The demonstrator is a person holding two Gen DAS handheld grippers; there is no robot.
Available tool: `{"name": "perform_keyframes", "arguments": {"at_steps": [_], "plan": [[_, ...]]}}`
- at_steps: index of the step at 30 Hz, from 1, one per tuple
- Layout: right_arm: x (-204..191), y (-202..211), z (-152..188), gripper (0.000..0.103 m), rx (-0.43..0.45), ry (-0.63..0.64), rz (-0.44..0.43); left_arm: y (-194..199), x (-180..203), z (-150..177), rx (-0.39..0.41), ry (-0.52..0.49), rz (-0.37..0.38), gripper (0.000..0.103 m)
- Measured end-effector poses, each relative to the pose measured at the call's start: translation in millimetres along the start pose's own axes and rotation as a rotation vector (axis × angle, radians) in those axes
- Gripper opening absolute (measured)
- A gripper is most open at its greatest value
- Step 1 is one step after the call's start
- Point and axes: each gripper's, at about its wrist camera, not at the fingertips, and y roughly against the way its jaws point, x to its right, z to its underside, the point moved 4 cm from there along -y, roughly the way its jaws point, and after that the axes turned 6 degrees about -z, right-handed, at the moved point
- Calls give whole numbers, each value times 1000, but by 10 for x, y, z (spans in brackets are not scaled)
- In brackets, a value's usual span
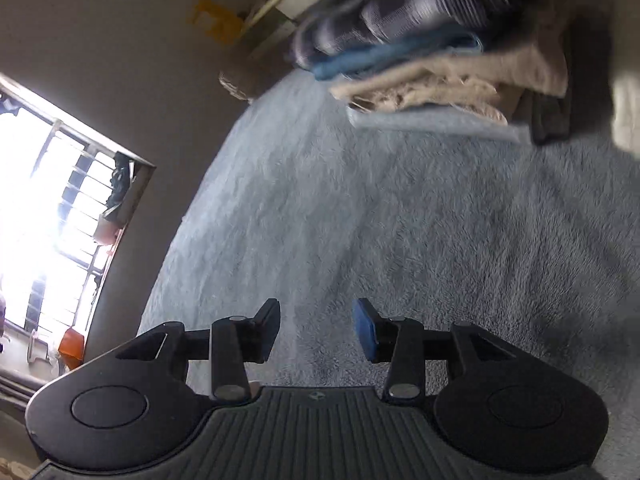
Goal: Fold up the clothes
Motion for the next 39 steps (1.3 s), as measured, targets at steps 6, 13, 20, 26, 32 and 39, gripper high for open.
{"name": "perform_keyframes", "arguments": {"at_steps": [6, 13, 20, 26, 32, 39], "plan": [[-1060, 4, 656, 44, -248, 419, -163, 58, -7, 4, 15, 13, -21, 48], [-1718, -517, 1989, 43, -649, 835, -159, 193, -51, 63, 22, 15, -36, 48], [-2083, -1095, 1296, 38, -306, 711, -174, 279, -124, 121, 13, 9, -43, 48], [-1922, -1082, 490, 41, -143, 375, -164, 284, -179, 140, 16, -8, -15, 52], [-1915, -1017, 1325, 59, -392, 731, -64, 250, -182, 179, 27, -41, -2, 54], [-1813, -763, 2029, 64, -511, 935, 79, 270, -197, 200, 28, -29, 1, 55]]}}
